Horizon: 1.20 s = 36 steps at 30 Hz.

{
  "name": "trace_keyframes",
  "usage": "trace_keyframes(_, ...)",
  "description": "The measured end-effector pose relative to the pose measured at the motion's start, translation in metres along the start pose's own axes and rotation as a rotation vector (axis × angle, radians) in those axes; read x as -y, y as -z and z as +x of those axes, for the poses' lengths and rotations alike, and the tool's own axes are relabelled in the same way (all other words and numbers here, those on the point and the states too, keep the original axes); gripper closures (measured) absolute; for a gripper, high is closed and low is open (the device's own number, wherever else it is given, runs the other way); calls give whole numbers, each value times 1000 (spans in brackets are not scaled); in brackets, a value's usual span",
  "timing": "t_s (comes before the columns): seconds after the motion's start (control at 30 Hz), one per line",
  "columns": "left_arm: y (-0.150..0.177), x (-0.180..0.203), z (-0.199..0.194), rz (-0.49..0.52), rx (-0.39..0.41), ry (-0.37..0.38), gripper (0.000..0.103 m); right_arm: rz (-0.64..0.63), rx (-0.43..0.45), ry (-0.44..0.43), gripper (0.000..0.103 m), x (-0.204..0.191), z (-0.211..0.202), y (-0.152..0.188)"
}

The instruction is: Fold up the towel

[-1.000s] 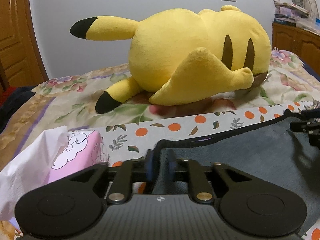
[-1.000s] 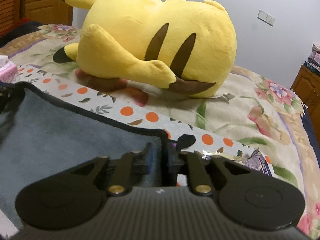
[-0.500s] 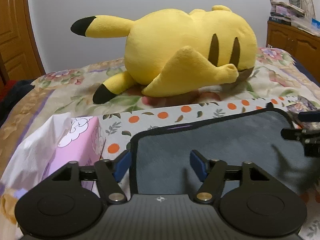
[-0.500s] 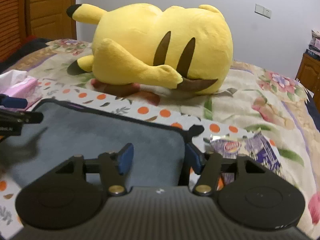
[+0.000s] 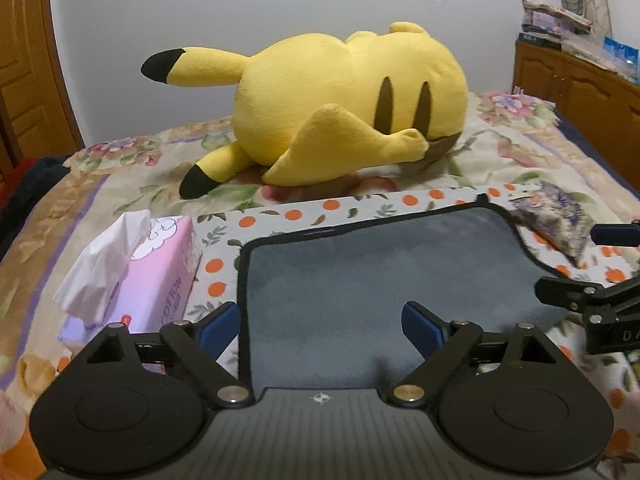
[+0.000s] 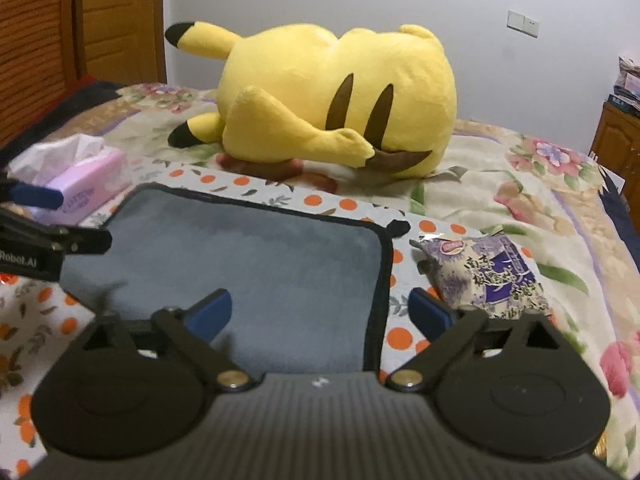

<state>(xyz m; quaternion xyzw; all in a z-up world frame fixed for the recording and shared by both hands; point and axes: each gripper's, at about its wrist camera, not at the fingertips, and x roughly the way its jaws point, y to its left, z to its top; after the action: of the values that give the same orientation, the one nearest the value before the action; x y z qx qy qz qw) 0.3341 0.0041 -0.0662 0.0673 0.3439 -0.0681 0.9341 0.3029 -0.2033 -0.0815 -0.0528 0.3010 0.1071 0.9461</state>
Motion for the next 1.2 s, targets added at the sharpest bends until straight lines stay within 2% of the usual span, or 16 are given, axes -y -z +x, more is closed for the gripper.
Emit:
trace_keyframes(0.03, 0, 2, -5, 0, 2, 7, 10, 8, 4, -3, 0, 0, -4, 0)
trace_keyframes(0.2, -1, 13, -33, 33, 24, 4, 7, 28, 21, -4, 0, 2, -27, -1)
trace_keyframes(0.63, -2, 28, -97, 42, 75, 2, 0, 23, 43, 38, 0, 3, -86, -4)
trace_keyframes(1.2, 38, 42, -149, 37, 38, -5, 0, 50, 49, 52, 0, -7, -141, 19)
